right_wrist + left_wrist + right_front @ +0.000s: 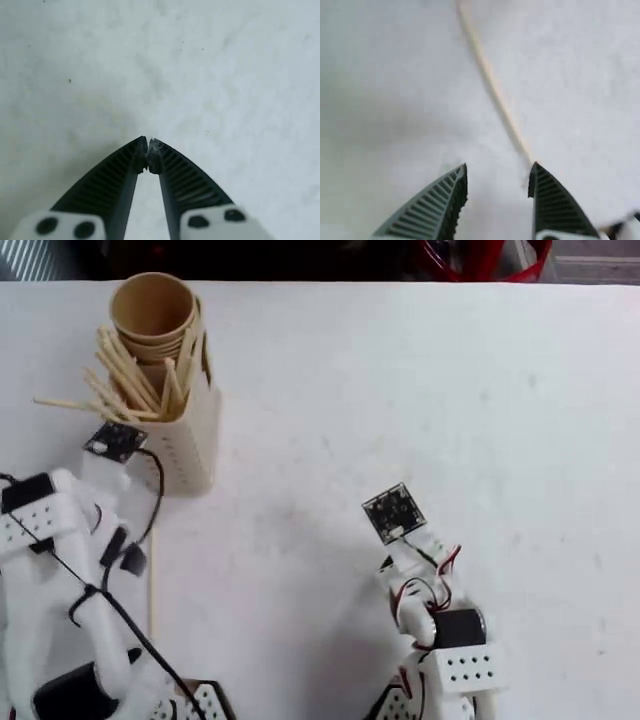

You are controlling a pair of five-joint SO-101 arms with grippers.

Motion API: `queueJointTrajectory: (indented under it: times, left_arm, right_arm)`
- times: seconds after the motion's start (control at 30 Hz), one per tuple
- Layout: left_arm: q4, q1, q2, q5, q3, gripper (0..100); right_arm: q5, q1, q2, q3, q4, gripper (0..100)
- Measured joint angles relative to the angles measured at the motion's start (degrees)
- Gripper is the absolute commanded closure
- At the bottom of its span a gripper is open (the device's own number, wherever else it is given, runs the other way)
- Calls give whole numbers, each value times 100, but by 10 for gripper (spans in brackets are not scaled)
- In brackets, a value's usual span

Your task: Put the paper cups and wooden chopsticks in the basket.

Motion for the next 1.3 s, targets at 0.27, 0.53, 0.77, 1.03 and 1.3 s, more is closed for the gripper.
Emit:
queueJointTrajectory:
  times: [0.27,0.53,0.77,1.03,1.3]
  left_arm:
    - [-1196,132,26,0,721,786]
    - [-1222,114,-220,255,818,786]
    - [-870,-9,-1538,826,686,786]
    - [1275,730,-2980,800,281,786]
    - [642,747,-3015,255,1758,786]
  right_arm:
    - [0,0,-123,0,18,981]
    - [0,0,-123,0,18,981]
    - [0,0,-123,9,18,981]
    - [0,0,-123,9,18,981]
    - [0,0,-123,9,18,981]
